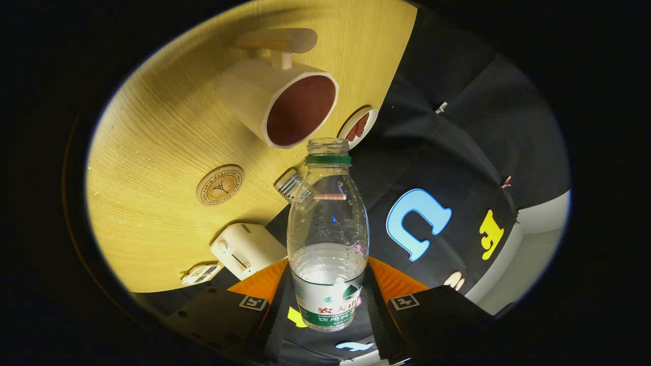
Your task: Take the bottle from table, then pour the juice into the cup, finally place the bottle on the coaster
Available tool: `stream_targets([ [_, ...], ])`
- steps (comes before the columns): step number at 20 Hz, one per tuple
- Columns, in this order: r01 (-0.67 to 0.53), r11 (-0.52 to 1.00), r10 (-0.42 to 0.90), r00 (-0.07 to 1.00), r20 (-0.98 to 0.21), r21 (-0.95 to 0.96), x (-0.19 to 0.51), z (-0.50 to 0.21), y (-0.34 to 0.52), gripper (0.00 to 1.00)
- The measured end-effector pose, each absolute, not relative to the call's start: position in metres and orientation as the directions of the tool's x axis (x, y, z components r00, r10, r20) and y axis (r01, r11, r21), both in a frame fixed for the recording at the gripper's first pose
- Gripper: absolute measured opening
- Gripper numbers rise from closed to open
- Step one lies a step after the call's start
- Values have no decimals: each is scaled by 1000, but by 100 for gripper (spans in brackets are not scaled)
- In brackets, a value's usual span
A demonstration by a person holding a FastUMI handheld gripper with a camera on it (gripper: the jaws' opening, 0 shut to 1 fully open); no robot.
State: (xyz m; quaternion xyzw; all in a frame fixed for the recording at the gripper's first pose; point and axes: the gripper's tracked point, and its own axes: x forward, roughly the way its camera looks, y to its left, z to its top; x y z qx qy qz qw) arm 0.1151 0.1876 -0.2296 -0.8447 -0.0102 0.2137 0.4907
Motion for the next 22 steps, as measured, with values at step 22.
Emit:
stream_targets([
  [22, -568, 568, 356, 822, -445, -596, 67, -274, 212, 73],
])
